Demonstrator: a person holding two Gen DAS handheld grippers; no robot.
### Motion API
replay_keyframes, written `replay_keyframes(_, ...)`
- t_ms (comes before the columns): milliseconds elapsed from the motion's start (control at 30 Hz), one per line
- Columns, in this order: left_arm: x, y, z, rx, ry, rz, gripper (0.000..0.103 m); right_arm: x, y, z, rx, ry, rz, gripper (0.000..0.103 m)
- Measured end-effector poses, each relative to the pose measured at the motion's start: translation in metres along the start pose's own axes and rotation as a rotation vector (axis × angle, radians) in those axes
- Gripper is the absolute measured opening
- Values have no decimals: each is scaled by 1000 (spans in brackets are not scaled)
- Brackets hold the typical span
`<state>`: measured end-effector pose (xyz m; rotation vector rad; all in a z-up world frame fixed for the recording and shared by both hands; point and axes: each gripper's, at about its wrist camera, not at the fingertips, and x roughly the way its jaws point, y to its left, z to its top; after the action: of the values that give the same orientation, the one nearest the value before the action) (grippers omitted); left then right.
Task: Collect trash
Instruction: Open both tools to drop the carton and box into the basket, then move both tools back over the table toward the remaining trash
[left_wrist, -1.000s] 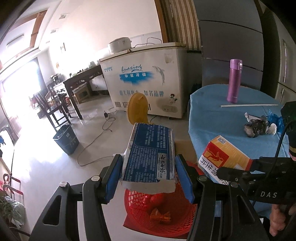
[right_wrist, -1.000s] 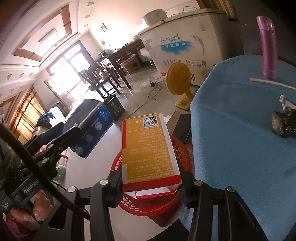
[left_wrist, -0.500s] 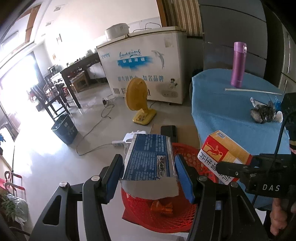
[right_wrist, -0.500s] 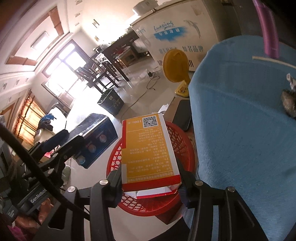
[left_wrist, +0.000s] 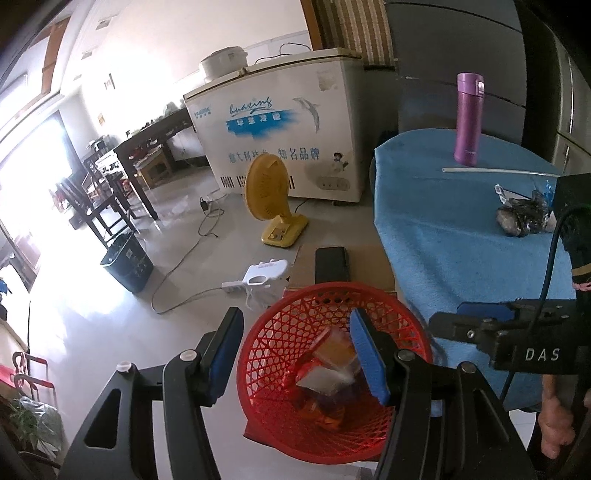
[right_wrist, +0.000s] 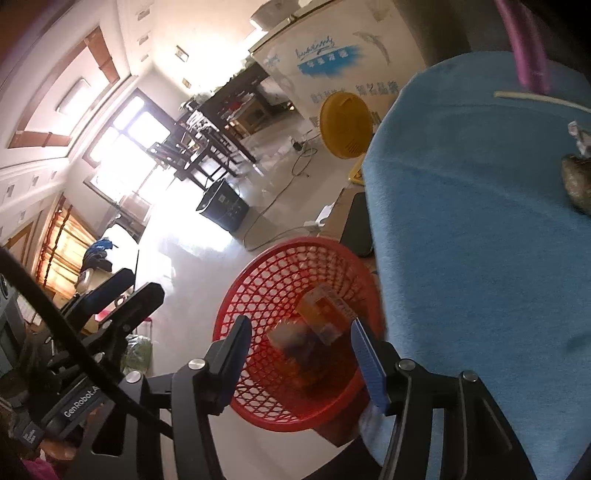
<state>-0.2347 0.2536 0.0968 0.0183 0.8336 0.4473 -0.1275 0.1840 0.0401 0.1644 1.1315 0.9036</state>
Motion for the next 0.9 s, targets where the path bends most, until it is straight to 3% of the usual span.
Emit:
replay_keyframes(400,-34,-49,12,109,-85,6,66,-73,-20,-2,7,-179,-85,60)
replay_keyframes(900,-82,-136,31,283,-198,-42,70,-168,-57,-16,73,-362,-149,60)
